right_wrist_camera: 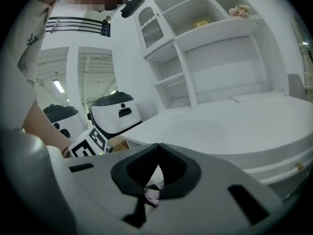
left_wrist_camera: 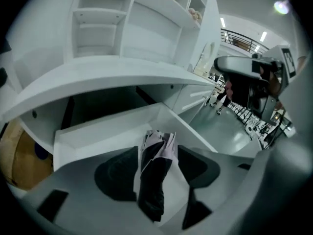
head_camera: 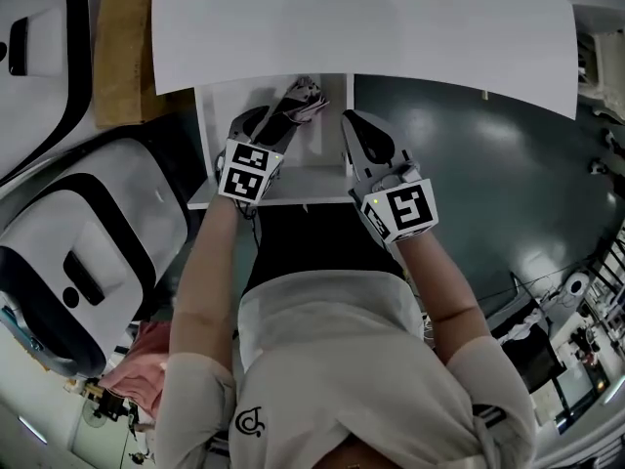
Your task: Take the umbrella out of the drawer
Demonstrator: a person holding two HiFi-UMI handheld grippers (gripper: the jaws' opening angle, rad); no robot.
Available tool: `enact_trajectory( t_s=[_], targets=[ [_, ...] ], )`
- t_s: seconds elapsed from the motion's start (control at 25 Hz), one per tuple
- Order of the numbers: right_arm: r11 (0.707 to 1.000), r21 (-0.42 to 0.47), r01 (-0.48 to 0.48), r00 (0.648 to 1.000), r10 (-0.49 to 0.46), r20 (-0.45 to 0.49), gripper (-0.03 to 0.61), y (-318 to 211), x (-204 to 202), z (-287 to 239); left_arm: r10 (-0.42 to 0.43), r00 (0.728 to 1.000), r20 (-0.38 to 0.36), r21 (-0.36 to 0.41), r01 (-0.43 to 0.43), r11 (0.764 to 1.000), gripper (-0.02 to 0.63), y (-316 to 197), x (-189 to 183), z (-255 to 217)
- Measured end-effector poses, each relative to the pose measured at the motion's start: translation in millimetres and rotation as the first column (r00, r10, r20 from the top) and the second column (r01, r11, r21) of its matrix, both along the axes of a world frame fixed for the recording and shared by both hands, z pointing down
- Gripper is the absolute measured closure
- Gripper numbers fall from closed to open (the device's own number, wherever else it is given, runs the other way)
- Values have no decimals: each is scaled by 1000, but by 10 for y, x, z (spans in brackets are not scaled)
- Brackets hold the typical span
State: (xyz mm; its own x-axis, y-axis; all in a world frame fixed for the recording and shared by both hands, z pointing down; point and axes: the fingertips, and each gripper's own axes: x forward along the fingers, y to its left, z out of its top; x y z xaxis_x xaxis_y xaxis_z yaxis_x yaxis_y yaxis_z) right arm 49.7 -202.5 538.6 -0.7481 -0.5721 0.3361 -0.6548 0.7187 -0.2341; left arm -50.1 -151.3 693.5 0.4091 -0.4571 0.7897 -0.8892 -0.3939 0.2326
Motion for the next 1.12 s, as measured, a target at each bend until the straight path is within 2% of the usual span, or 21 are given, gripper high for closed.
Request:
enact_trajectory(
  t_s=[0.08,0.2,0.32,0.44,0.56,0.68,0.88,1.12],
  targets=[
    [1000,-3,13,1000,-13,8,572,-1,-12,51,17,1000,-13,-68,-18,998,309,17,45,181],
    [1000,-10,23,1000,-23,2,572,-4,-16,156,64,998,2,-124,-64,990,250,10,104,419],
    [999,-25,27,1000,-27,-11,572,-20,-7,279,118,992,41,-161,-110,981,223,-24,187,630],
    [998,-36,45,999,-46,-19,572,-15,-30,366,155,986,56,-157,-144,977,211,-106,303,748],
    [998,-33,53,999,-53,-3,572,-25,-51,374,193,979,72,-151,-181,972,211,-192,392,828],
    [998,-54,15,1000,-15,2,572,-24,18,410,233,966,107,-168,-214,962,212,-226,436,958],
    [995,-93,-39,999,38,-5,572,-14,112,529,224,968,110,-180,-202,963,213,-265,444,1122],
    [993,-99,-66,998,63,-28,572,-17,143,604,206,959,195,-134,-182,974,300,-321,357,1133]
  ],
)
